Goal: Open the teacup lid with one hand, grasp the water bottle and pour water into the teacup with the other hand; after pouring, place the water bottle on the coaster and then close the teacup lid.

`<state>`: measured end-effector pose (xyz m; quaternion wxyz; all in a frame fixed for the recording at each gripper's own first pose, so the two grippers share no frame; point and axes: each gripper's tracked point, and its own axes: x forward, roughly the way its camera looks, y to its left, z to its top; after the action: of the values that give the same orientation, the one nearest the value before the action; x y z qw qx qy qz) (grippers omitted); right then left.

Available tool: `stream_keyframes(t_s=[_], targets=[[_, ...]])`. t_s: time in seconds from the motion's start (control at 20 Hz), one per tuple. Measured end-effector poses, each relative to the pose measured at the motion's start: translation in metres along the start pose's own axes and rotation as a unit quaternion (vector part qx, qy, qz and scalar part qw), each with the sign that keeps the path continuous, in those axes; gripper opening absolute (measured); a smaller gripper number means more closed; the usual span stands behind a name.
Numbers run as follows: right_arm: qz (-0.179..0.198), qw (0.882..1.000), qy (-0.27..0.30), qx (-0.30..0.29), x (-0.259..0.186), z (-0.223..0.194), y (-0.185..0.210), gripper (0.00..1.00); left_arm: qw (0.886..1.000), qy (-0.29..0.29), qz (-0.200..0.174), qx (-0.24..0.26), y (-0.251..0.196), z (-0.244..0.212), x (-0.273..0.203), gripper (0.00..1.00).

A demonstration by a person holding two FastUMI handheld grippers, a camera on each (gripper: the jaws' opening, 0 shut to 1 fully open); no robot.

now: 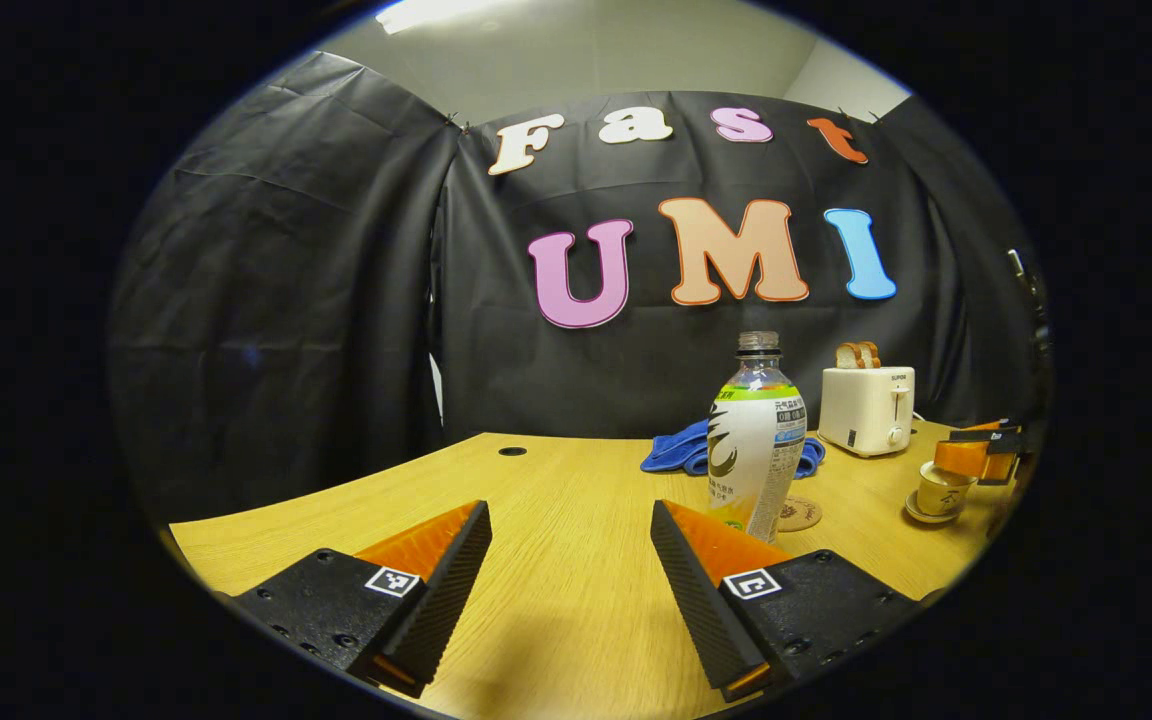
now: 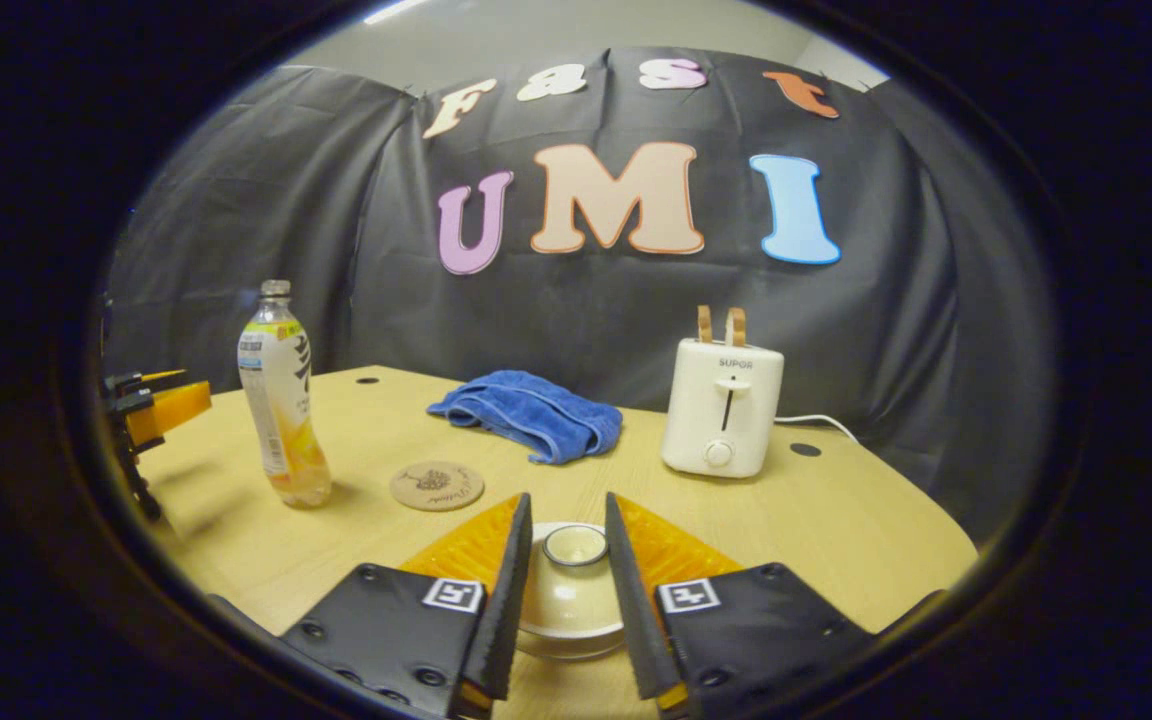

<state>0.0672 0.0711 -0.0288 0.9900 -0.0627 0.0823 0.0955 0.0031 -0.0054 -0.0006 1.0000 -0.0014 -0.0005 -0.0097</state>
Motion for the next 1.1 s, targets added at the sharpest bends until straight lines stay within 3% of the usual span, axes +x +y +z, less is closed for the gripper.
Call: stream_keyframes(t_s=[0.2,0.75,1.1], targets=[[-0.005,1.000,-0.001,-0.005,-0.002,0.002,0.000,0.34,1.000,0.000,-0.001,0.000,0.000,0.000,0.000,0.94],[0.011,0.999,-0.049,0.007,-0.016,0.015,0.003,0.34,1.000,0.000,-0.007,0.000,-0.002,0.000,0.001,0.94],[-0.003,0.997,-0.057,0.043,-0.031,0.014,-0.010,0.33,0.996,-0.002,-0.090,-0.002,-0.036,-0.001,0.002,0.94]])
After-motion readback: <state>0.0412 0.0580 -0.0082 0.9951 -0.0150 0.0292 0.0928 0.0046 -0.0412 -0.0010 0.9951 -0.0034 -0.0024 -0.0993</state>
